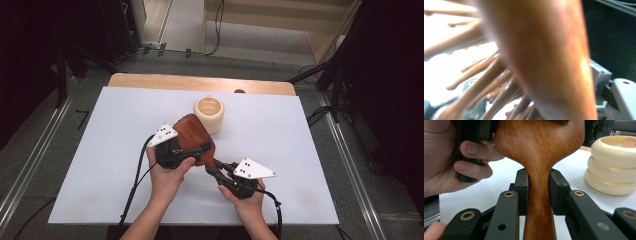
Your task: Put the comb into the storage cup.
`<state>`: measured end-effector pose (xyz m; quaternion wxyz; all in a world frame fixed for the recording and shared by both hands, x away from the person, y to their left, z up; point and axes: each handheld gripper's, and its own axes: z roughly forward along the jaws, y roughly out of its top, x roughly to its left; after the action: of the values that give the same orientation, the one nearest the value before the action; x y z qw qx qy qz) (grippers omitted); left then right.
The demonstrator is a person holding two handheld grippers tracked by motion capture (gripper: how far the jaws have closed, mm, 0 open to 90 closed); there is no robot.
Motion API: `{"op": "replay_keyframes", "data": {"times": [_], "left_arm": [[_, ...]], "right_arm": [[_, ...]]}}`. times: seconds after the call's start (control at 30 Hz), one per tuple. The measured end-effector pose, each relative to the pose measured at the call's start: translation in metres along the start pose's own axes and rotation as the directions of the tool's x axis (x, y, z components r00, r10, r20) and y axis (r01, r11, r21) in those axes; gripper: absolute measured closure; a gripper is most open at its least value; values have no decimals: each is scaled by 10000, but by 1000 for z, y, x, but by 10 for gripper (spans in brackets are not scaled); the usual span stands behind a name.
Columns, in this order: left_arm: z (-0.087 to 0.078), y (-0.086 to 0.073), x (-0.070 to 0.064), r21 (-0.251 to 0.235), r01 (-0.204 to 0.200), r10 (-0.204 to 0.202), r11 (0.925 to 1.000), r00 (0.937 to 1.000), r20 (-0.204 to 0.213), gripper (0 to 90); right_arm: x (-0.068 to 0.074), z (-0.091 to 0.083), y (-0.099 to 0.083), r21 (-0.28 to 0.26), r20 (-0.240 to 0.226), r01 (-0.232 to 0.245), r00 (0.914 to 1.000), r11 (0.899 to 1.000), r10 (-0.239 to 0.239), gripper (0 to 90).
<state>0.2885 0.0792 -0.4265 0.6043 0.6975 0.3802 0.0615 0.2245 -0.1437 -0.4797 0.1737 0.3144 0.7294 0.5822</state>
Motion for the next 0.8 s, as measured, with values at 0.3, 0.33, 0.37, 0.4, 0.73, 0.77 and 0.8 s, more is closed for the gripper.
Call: {"op": "replay_keyframes", "data": {"times": [0.3, 0.33, 0.37, 0.4, 0.73, 0.77, 0.8], "left_arm": [[1, 1, -4, 80, -21, 14, 10000, 9961, 878, 482], [1, 1, -4, 107, 24, -34, 9999, 9953, 969, 490], [2, 2, -3, 137, 62, -77, 9999, 9940, 1095, 495], [2, 2, -3, 137, 62, -77, 9999, 9940, 1095, 500], [-4, 10, -3, 40, -348, 343, 9994, 9953, 905, 522], [-5, 10, -3, 33, -421, 417, 9991, 9954, 862, 523], [-6, 12, -2, -15, -522, 522, 9986, 9953, 820, 523]], "right_arm": [[0, 1, -2, -28, 150, 141, 9998, 9999, -140, 702], [-1, 2, -2, -5, 148, 102, 9998, 9999, -102, 701], [-2, 2, -3, -30, 71, 42, 10000, 10000, -42, 699], [-2, 2, -3, -30, 71, 42, 10000, 10000, -42, 699], [-13, -3, 1, -220, -21, -682, 9977, 9974, 682, 432], [-15, -4, 0, -242, -64, -781, 9969, 9967, 780, 412], [-17, -7, 1, -338, 89, -783, 9969, 9964, 786, 338]]}}
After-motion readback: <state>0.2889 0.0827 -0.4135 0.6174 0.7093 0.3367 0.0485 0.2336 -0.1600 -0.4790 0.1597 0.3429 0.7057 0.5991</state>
